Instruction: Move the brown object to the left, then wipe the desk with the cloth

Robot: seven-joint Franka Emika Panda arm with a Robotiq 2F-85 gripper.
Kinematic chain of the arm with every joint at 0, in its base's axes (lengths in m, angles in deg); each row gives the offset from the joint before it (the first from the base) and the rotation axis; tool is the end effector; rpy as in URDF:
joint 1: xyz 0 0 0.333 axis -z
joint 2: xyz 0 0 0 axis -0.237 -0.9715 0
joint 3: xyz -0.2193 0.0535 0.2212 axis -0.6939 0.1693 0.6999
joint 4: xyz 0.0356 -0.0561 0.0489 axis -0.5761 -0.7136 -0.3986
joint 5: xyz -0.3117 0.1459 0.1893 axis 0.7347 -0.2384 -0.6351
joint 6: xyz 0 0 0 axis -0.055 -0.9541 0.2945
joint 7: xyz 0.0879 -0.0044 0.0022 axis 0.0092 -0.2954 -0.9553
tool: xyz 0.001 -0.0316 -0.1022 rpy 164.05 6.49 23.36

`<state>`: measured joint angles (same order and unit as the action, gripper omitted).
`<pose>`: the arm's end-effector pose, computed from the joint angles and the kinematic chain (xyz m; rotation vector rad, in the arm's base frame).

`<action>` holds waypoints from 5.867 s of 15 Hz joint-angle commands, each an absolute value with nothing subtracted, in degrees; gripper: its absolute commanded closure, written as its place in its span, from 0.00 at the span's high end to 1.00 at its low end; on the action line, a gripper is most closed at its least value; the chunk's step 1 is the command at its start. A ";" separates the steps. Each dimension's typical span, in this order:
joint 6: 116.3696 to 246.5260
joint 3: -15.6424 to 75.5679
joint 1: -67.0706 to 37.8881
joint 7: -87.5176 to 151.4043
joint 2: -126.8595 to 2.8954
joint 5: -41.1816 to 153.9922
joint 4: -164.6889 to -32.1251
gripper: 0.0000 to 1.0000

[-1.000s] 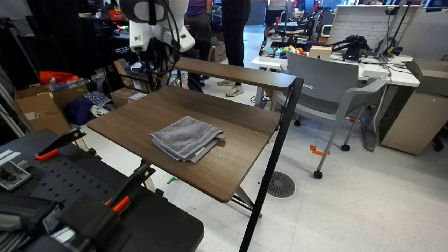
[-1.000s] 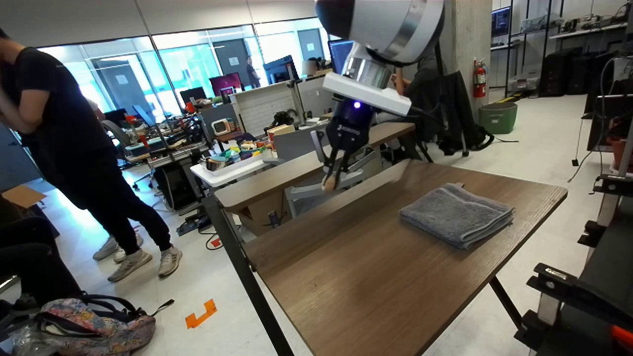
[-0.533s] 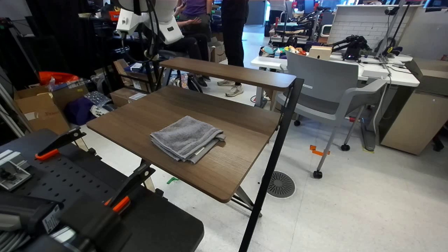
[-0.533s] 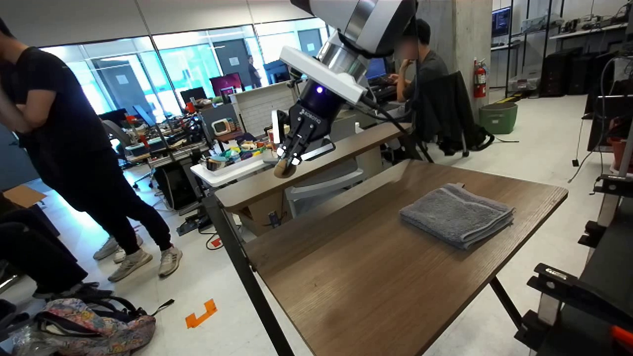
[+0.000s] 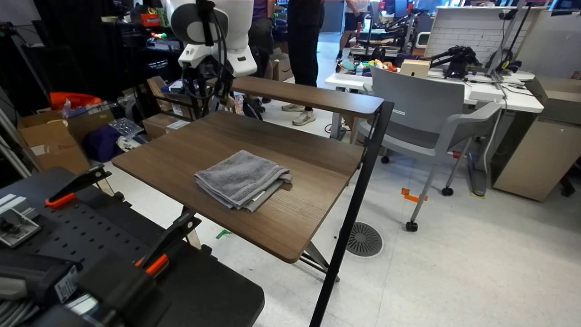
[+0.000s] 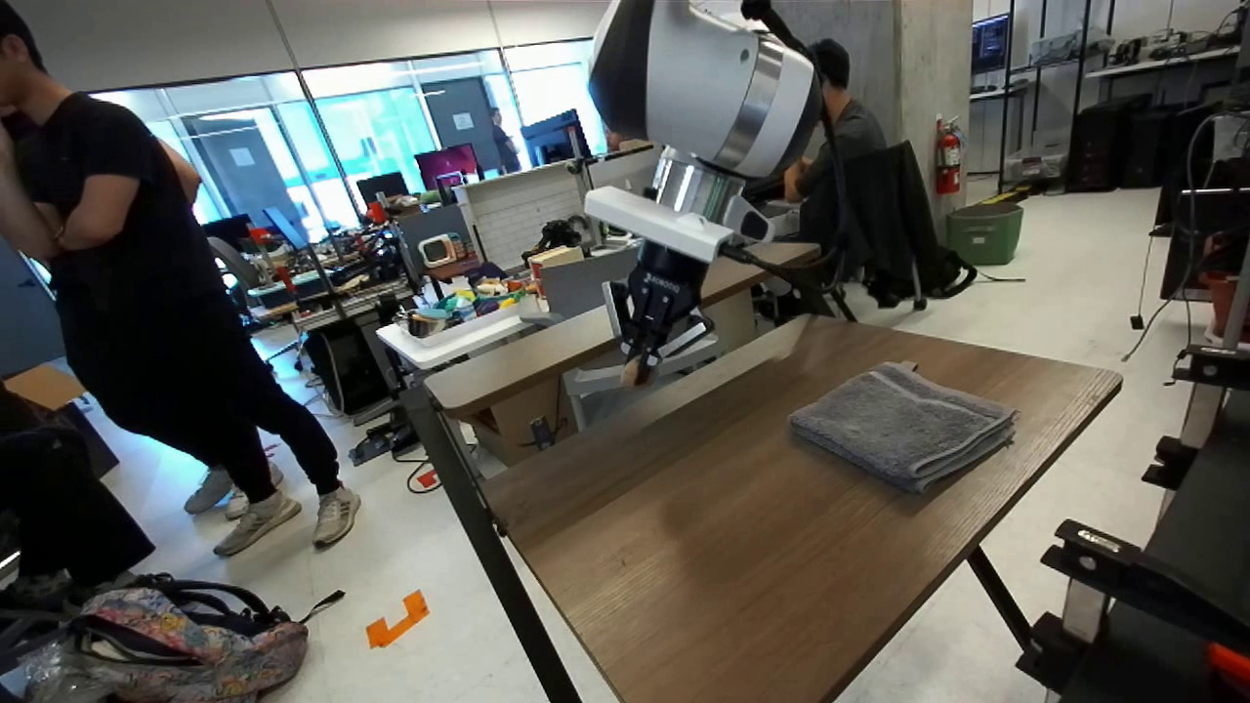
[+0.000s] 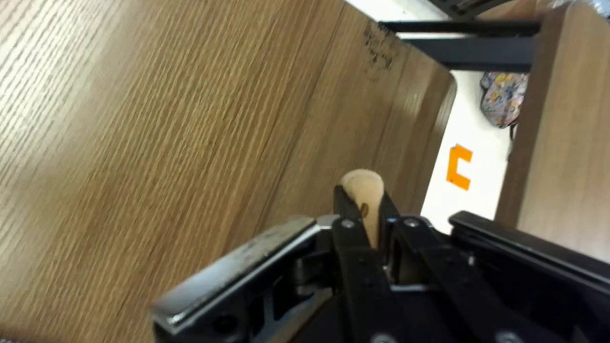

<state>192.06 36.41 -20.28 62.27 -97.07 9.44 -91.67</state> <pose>0.7127 0.1002 0.1435 -2.2476 1.3544 0.0990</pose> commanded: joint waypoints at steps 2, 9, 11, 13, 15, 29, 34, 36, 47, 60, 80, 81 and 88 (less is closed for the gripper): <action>188.87 33.38 -21.31 72.22 -102.98 15.48 -84.72 0.03; 180.42 32.99 -19.44 78.68 -101.39 23.36 -85.20 0.68; 177.99 33.02 -18.40 78.98 -98.90 25.41 -87.23 0.81; 175.74 32.63 -17.56 78.84 -96.02 27.30 -89.59 0.95; 172.27 32.03 -16.71 77.60 -91.52 29.37 -93.79 1.00; 164.11 29.01 -16.91 79.81 -84.62 35.42 -100.49 1.00; 179.39 25.27 -21.72 83.93 -83.27 46.90 -107.72 1.00; 182.16 22.67 -23.98 86.45 -83.54 53.21 -110.66 1.00; 181.89 21.47 -24.68 89.48 -84.78 60.77 -111.31 1.00; 201.53 15.03 -24.54 67.79 -80.73 76.76 -124.18 1.00; 204.18 30.62 -15.79 46.35 -94.11 48.09 -115.44 1.00; 203.86 30.37 -15.90 46.40 -94.52 48.15 -114.78 1.00; 201.01 24.73 -16.96 55.99 -105.35 45.99 -100.75 1.00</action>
<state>203.67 27.87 -16.55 52.04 -97.06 48.78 -110.67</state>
